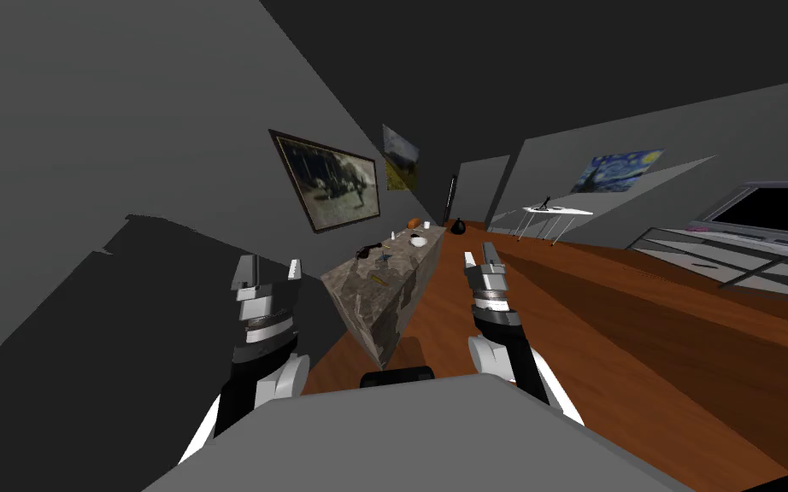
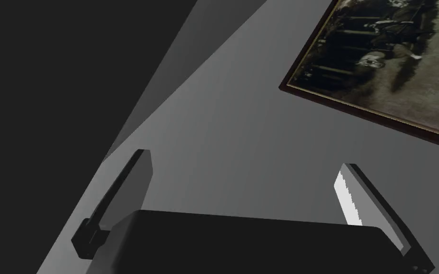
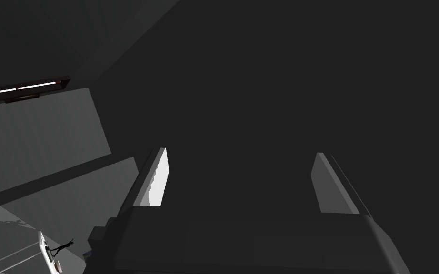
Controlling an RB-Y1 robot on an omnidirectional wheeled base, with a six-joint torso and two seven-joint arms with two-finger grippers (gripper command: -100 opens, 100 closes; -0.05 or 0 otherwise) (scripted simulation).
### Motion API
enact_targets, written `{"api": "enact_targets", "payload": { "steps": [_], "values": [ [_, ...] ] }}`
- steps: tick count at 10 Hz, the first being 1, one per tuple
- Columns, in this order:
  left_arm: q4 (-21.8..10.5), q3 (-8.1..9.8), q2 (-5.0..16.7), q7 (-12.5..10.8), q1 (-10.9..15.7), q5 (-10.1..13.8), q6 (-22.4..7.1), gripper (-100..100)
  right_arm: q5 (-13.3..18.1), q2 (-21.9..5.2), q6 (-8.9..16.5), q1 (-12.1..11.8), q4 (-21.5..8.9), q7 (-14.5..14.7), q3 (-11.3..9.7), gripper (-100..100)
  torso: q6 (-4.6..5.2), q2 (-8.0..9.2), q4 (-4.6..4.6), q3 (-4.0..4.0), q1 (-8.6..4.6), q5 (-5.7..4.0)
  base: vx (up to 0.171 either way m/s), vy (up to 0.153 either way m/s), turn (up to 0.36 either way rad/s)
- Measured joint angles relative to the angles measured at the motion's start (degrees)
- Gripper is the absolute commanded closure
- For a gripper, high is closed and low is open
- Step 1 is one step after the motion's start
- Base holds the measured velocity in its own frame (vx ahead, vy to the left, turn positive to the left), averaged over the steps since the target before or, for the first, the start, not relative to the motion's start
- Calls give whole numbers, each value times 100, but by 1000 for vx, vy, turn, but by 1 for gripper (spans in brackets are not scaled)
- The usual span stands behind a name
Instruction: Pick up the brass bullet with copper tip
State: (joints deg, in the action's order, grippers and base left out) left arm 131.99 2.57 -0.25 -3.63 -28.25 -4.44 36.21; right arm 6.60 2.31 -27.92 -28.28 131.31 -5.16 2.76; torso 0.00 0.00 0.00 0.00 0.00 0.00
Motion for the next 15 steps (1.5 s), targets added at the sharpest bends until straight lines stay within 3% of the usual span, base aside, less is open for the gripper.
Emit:
{"api": "enact_targets", "payload": {
  "steps": [3, 6, 9, 13, 15],
  "values": [
    [-174, 67, 399, -53, -152, -5, 66, -100, 0, 0, 0, 1, 0, 0, 0, 0, 1, 19, 4, 10, 9, 2, -49, 14, -142],
    [-475, 87, 821, -132, -540, -79, 236, -100, 0, 0, 0, 1, 0, 0, 0, 0, 2, 28, 6, 16, 6, 1, -61, 9, -170],
    [-866, 118, 1095, -205, -756, -165, 338, -100, 0, 0, 0, 1, 0, 0, 0, 0, 3, 23, 5, 13, 9, 2, -49, 10, -178],
    [-1323, 182, 1367, -346, -1312, -240, 697, -100, 0, 0, 0, 1, 0, 0, 0, 0, 0, 15, 3, 9, 1, 0, -31, -7, -135],
    [-1544, 233, 1516, -435, -1385, -290, 686, -100, 0, 0, 0, 1, 0, 0, 0, 0, 2, 11, 3, 6, 1, 0, -24, -12, -162]
  ]
}}
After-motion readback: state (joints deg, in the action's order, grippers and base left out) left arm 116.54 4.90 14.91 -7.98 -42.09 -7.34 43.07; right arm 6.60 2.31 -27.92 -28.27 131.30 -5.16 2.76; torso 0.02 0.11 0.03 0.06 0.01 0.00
